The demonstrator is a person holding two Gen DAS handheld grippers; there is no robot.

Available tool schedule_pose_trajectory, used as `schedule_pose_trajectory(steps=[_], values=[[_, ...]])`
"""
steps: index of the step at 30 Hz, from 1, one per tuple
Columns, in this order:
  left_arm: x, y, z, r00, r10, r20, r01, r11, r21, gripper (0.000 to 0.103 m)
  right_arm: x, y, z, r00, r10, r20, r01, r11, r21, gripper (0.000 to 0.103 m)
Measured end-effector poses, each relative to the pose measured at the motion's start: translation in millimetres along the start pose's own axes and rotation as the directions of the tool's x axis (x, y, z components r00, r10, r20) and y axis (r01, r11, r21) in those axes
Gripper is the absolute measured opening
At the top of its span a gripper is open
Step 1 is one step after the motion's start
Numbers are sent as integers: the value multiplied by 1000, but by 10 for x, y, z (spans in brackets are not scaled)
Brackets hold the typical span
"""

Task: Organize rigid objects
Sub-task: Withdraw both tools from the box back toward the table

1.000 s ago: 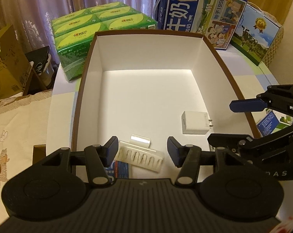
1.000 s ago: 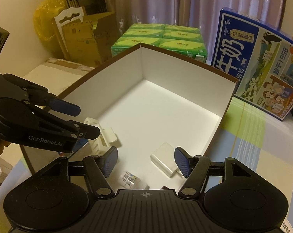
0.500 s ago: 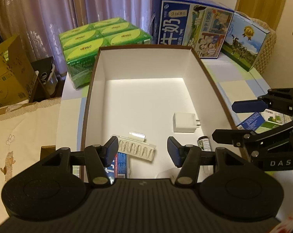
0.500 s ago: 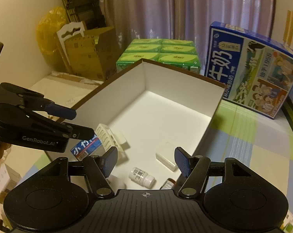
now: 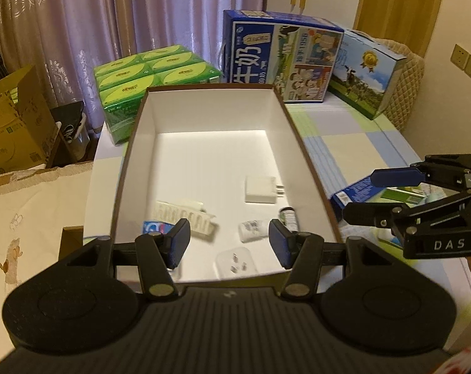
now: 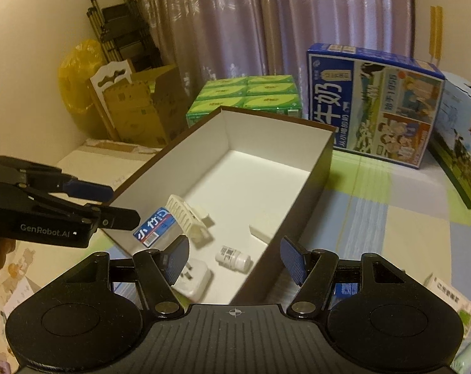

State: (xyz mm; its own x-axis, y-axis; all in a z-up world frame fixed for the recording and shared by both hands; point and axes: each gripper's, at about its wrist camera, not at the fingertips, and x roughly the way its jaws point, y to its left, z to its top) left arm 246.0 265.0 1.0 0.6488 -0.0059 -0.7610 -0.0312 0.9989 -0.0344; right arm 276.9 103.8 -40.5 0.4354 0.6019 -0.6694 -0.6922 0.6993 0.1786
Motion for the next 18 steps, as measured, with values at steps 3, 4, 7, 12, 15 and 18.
schedule_pose_trajectory(steps=[3,4,7,12,15,18], values=[[-74,-100,-69,1000,-3,1,3,1000,-9,52,-140,-26,-73,1000,2,8,-2,1000,10,62],[-94,-131,-89,1000,-1,0,1,1000,-12,52,-187,-39,-99,1000,1,10,-1,1000,12,62],[-165,-247,-155,1000,-2,1,2,1000,-20,52,-333,-98,-190,1000,7,16,-7,1000,30,62],[-237,-506,-273,999,-35,-9,35,999,-23,52,-545,-219,-368,1000,11,6,-12,998,61,62],[-252,-697,-349,998,-60,-21,59,998,-22,52,-654,-315,-487,1000,8,-6,-7,996,85,62],[-238,-873,-428,996,-82,-40,81,996,-24,52,-772,-414,-613,1000,4,-15,-2,994,112,62]])
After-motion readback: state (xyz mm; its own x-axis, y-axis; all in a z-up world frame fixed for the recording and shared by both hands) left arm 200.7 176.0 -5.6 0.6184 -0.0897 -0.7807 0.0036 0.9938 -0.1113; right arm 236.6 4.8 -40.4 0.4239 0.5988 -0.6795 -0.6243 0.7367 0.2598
